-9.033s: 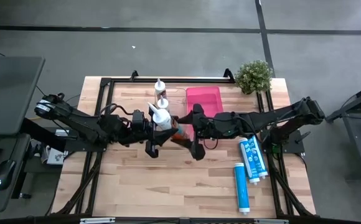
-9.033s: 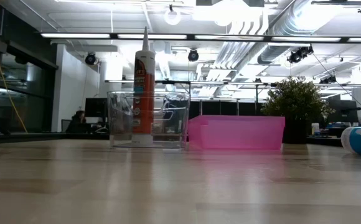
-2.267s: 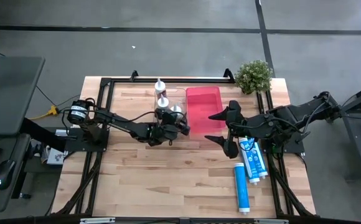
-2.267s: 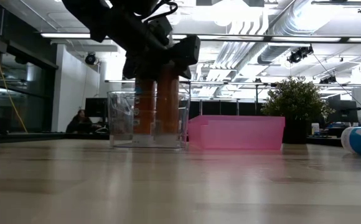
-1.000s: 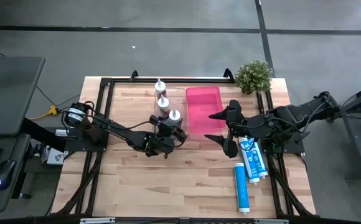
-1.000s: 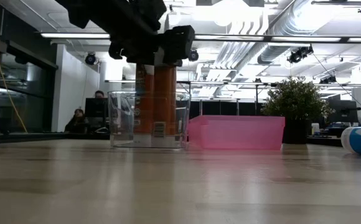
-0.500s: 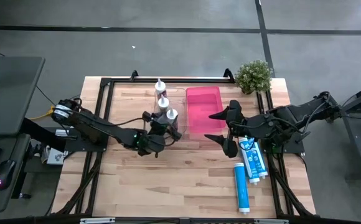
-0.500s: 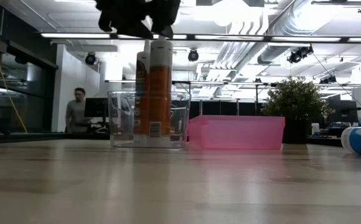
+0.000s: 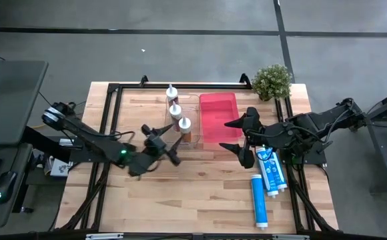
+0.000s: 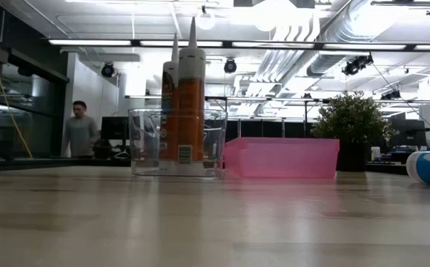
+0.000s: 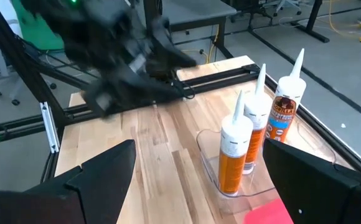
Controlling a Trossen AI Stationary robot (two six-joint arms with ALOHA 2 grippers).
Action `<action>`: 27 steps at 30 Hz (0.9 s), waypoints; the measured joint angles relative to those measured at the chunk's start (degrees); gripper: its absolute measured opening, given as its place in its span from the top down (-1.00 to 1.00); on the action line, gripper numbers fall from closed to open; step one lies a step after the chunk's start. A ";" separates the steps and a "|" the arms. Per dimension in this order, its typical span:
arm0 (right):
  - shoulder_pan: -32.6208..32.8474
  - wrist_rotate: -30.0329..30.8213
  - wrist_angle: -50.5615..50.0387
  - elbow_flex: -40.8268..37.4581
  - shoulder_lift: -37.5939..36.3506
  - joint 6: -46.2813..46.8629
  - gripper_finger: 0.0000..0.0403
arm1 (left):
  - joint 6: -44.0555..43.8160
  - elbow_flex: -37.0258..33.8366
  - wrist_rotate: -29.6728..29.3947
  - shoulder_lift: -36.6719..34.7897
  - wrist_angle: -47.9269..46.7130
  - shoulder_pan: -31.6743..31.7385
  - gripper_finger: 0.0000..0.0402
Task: Pick & place silicon tubes, Sealant and Lysol wipes
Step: Put the bottom blue sealant into the red bin
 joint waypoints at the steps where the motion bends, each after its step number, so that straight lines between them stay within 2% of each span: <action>1: -0.01 -0.04 -0.20 0.00 0.00 0.23 -0.73 | 0.81 0.00 -0.01 -1.61 -0.04 -1.30 -0.29; 7: -1.12 -1.34 -3.98 0.00 0.00 4.91 -0.73 | 7.02 0.04 -0.64 -12.77 -1.09 -9.11 -0.29; 12: -3.61 -3.78 -9.67 0.00 0.00 12.05 -0.73 | 6.47 0.04 -0.06 -19.51 -9.87 -14.32 -0.29; 17: -5.76 -9.04 -16.86 0.00 0.43 22.73 -0.73 | -3.04 0.04 0.02 -23.86 -22.94 -17.31 -0.29; 22: -6.11 -14.10 -18.03 0.00 3.45 29.73 -0.73 | -16.63 0.04 2.87 -27.29 -37.74 -18.58 -0.29; 27: -6.02 -22.91 -19.03 0.00 8.94 36.32 -0.67 | -22.23 0.02 6.15 -28.68 -44.11 -18.59 -0.29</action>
